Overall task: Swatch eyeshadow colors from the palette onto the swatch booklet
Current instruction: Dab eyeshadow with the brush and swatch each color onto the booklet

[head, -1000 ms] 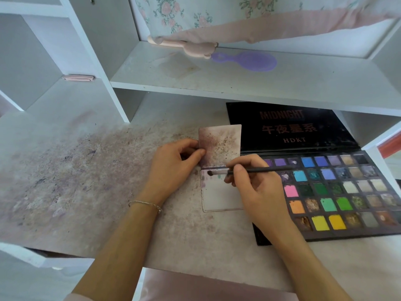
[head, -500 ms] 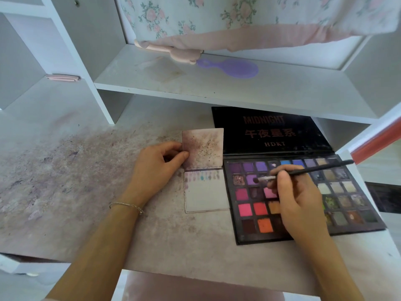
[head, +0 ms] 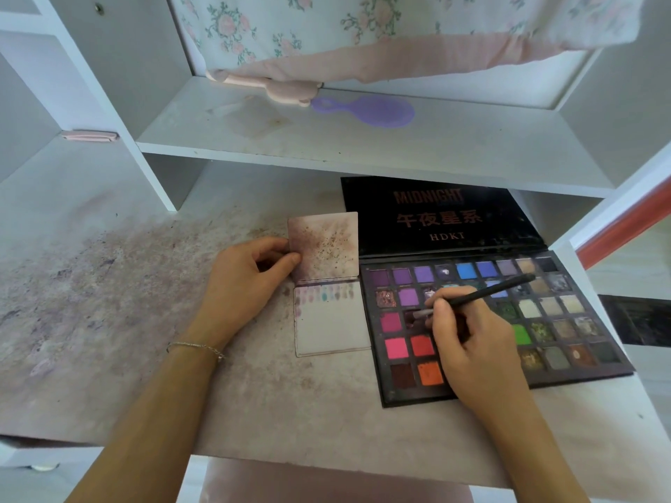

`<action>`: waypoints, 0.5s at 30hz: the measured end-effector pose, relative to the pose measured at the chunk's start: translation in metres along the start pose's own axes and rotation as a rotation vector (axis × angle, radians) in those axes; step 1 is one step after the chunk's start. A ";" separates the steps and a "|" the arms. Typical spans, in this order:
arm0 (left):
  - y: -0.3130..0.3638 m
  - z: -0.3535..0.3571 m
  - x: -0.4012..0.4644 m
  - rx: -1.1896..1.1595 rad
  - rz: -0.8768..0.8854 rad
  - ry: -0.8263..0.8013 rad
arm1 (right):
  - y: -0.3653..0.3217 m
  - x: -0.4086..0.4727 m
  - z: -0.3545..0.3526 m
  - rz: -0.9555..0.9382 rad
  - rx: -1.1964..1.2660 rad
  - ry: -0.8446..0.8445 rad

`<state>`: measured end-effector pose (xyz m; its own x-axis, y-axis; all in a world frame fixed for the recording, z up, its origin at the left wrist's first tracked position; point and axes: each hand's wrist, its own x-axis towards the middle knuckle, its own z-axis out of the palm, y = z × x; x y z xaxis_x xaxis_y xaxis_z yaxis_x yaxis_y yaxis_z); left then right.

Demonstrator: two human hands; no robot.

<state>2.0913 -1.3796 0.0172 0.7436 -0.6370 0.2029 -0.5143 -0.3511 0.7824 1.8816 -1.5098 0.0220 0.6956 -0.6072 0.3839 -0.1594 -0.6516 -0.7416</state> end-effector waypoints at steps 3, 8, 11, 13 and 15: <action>0.001 0.000 0.000 -0.022 0.006 0.006 | 0.002 0.000 0.001 0.008 -0.023 -0.032; 0.003 -0.001 -0.001 -0.030 0.009 0.008 | 0.002 0.000 0.001 -0.006 -0.024 0.005; 0.003 -0.001 -0.001 -0.026 0.008 0.007 | 0.001 0.000 0.001 0.004 -0.012 -0.021; 0.003 -0.001 0.000 -0.025 0.004 0.005 | 0.002 0.001 0.000 0.022 -0.018 -0.025; 0.003 -0.001 -0.001 -0.020 -0.001 -0.001 | 0.001 0.000 0.000 0.016 -0.022 -0.008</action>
<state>2.0896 -1.3796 0.0197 0.7437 -0.6375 0.2013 -0.5047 -0.3379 0.7944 1.8815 -1.5109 0.0215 0.6983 -0.6140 0.3681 -0.1858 -0.6520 -0.7351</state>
